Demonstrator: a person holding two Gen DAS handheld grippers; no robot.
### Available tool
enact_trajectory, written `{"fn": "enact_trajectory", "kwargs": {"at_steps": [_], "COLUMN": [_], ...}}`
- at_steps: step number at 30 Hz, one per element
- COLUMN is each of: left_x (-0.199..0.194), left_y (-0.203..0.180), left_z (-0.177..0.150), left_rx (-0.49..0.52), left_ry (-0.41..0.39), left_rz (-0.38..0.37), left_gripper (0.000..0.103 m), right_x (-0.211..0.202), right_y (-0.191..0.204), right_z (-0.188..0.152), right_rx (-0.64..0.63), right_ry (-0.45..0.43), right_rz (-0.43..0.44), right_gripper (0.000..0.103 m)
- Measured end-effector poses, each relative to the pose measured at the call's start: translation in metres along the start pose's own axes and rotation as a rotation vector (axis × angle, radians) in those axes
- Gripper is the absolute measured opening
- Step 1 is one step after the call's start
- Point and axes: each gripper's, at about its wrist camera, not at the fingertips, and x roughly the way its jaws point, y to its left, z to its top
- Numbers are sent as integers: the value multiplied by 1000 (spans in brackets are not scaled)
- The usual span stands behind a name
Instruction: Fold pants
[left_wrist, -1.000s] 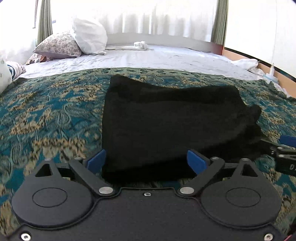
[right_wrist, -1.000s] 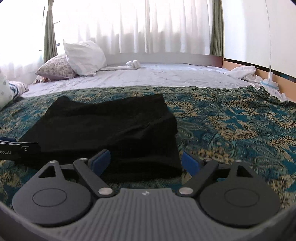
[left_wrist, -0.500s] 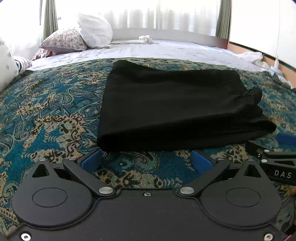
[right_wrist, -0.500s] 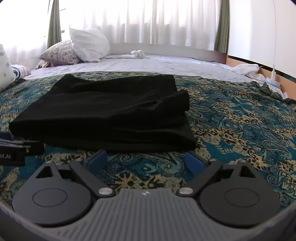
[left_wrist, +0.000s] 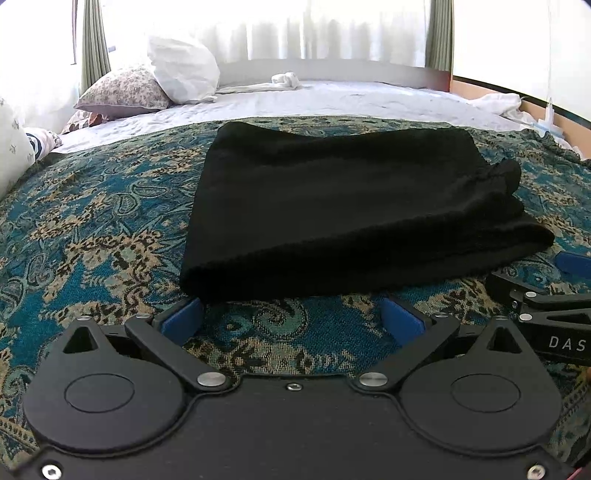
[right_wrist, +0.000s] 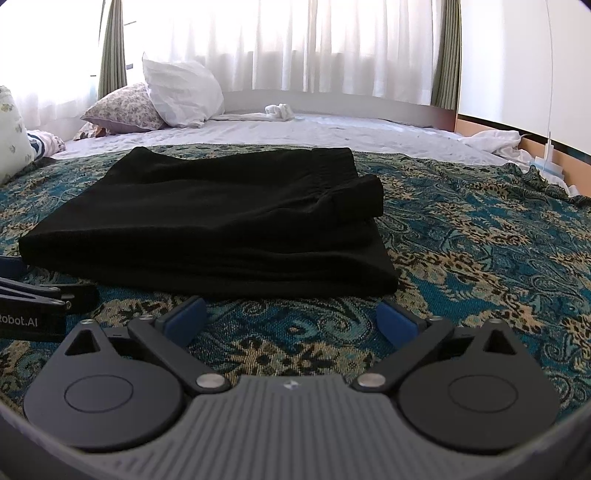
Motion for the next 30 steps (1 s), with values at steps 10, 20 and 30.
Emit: {"fn": "enact_trajectory", "kwargs": {"at_steps": [10, 20, 30], "left_x": [0, 1, 1], "left_y": [1, 3, 3], "left_z": [0, 1, 0], "left_rx": [-3, -12, -11], "left_ry": [3, 7, 4], "left_rz": [-3, -9, -11], "left_gripper": [103, 103, 103], "right_x": [0, 0, -1], "right_y": [-2, -2, -2], "right_z": [0, 0, 0], "right_rx": [-1, -2, -3], "right_ry": [3, 3, 2], "right_rz": [32, 39, 39], "right_gripper": [103, 103, 103]}}
